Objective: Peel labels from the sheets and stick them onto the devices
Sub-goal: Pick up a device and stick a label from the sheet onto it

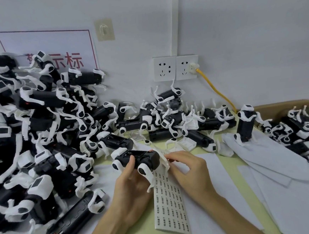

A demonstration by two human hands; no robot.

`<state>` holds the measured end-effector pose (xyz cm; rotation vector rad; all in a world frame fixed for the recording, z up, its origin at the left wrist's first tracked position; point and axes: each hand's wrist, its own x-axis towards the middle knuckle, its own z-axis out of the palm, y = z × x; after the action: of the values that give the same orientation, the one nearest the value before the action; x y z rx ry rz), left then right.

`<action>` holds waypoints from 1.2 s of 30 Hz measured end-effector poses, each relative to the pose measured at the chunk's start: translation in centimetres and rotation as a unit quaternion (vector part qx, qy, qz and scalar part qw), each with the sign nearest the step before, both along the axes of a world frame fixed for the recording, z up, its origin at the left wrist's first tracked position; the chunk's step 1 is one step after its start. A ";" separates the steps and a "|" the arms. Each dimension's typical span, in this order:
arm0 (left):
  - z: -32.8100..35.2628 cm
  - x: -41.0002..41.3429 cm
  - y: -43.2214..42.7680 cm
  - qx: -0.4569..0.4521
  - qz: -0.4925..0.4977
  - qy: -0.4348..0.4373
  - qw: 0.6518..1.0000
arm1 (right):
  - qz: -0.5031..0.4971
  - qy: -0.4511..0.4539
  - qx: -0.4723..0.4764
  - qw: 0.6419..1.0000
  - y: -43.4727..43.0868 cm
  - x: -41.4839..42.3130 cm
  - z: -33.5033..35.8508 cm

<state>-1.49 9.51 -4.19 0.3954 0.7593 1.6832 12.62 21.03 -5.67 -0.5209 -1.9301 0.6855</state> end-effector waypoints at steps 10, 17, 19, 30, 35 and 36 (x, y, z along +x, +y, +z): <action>0.0 -0.5 -0.2 -0.007 -0.036 0.090 0.995 | -0.006 0.021 0.071 0.997 1.0 0.0 -0.4; 0.1 -0.9 -0.4 0.004 -0.053 0.155 0.986 | -0.022 -0.011 0.099 0.995 1.1 -0.1 -0.7; 0.0 -0.9 -0.4 0.001 -0.047 0.169 0.985 | -0.027 -0.026 0.093 0.995 1.1 -0.2 -0.8; -0.4 -1.3 0.2 0.005 -0.051 0.143 0.988 | -0.042 0.020 -0.051 0.998 1.1 0.0 -0.8; -0.2 -1.1 0.1 -0.007 -0.012 0.159 0.987 | -0.042 0.023 -0.068 0.997 1.0 0.2 -0.5; 0.0 -1.1 0.0 -0.011 0.007 0.166 0.986 | -0.041 0.020 -0.060 0.997 0.9 0.1 -0.5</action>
<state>-2.64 9.56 -4.18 0.6667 1.0238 1.6402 12.76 21.97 -6.17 -0.6534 -1.8275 0.7564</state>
